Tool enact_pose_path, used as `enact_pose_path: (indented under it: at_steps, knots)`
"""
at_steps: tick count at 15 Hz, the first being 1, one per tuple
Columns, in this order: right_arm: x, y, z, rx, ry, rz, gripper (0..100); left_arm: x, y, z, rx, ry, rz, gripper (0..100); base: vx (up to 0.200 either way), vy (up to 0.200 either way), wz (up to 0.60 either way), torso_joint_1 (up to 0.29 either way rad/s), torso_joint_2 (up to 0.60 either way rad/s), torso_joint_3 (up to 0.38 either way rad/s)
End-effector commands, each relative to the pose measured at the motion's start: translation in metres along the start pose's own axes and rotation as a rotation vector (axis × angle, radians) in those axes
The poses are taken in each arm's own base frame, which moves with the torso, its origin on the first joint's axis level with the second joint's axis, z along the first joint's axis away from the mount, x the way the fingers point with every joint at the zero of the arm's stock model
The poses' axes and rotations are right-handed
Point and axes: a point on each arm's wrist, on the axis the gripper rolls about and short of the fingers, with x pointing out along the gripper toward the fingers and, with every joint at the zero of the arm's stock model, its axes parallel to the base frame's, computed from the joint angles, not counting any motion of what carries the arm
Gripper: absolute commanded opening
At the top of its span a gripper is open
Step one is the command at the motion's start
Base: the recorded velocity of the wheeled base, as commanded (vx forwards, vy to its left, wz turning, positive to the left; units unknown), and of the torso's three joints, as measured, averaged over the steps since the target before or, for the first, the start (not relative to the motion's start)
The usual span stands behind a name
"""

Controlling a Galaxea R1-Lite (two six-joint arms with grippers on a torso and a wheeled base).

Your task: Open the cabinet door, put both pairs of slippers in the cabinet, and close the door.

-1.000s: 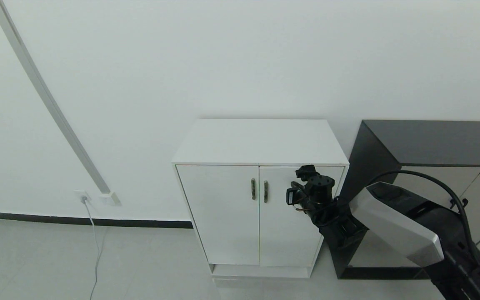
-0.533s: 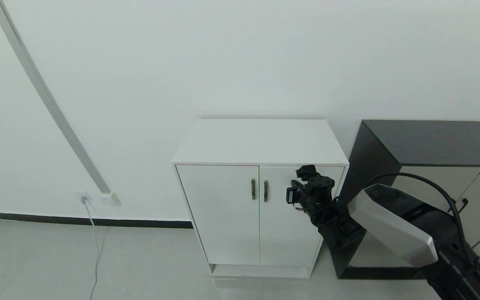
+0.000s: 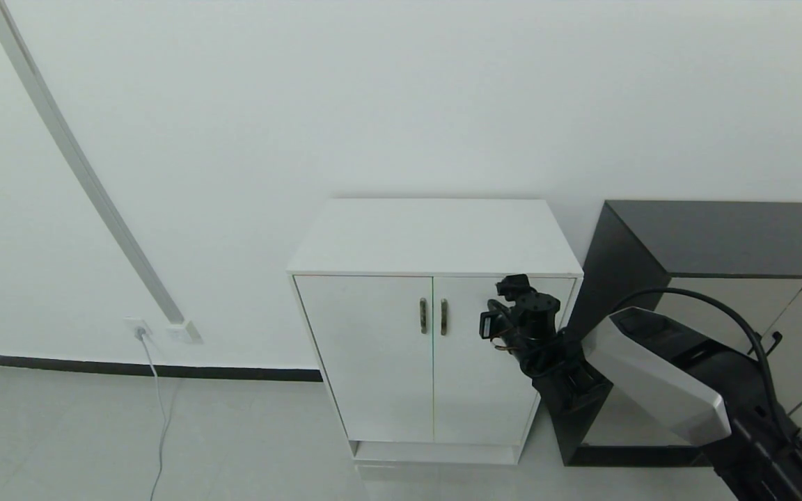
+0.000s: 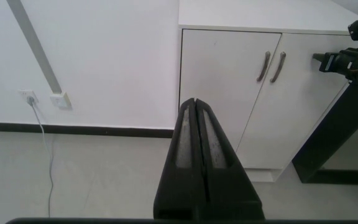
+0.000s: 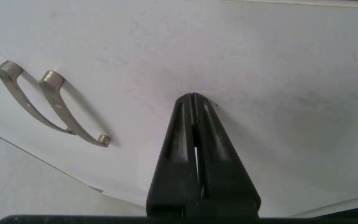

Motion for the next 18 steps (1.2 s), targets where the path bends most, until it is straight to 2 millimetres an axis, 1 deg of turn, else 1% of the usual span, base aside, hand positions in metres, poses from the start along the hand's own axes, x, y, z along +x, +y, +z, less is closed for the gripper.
enact_pose_path:
  at_steps: [1,7,9,10,12,13,14,16,17,18]
  knots:
    - [0.001,-0.001,0.001,0.001,-0.006,-0.003,0,0.0,0.0,0.0,0.0,0.001,0.001,0,0.0,0.0,0.0,0.0,0.0,0.0]
    - [0.004,-0.005,0.0,0.003,-0.012,-0.012,0,0.0,0.0,0.0,0.0,0.001,0.001,0,0.0,0.0,0.0,0.0,0.0,0.0]
    - [0.003,-0.005,0.0,0.004,-0.015,-0.01,0,0.0,0.0,0.0,0.0,0.001,0.001,0,0.0,0.0,0.0,0.0,0.0,0.0]
    - [-0.001,-0.004,0.001,0.003,-0.02,-0.006,0,0.0,0.0,0.0,0.0,0.001,0.003,0,0.0,0.0,0.0,0.0,0.0,0.0]
    - [-0.017,0.002,0.014,0.004,-0.021,0.009,0,0.0,0.0,0.0,0.0,0.001,0.003,0,0.0,0.0,0.0,0.0,0.0,0.0]
    - [-0.035,0.002,0.029,0.004,-0.027,0.016,0,0.0,0.0,0.0,0.0,0.001,0.003,0,0.0,0.0,0.0,0.0,0.0,0.0]
    - [-0.047,0.0,0.043,0.006,-0.034,0.017,0,0.0,0.0,0.0,0.0,0.001,0.001,0,0.0,0.0,0.0,0.0,0.0,0.0]
    - [-0.071,-0.01,0.069,0.006,-0.039,-0.018,0,0.0,0.0,0.0,-0.002,0.001,0.003,0,0.0,0.0,0.0,0.0,0.0,0.0]
    - [-0.083,-0.019,0.083,0.009,-0.051,-0.065,0,0.0,0.0,0.0,0.0,0.001,0.003,0,0.0,0.0,0.0,0.0,0.0,0.0]
    - [-0.097,-0.028,0.094,0.008,-0.05,-0.101,0,0.0,0.0,0.0,0.0,0.001,0.003,0,0.0,0.0,0.0,0.0,0.0,0.0]
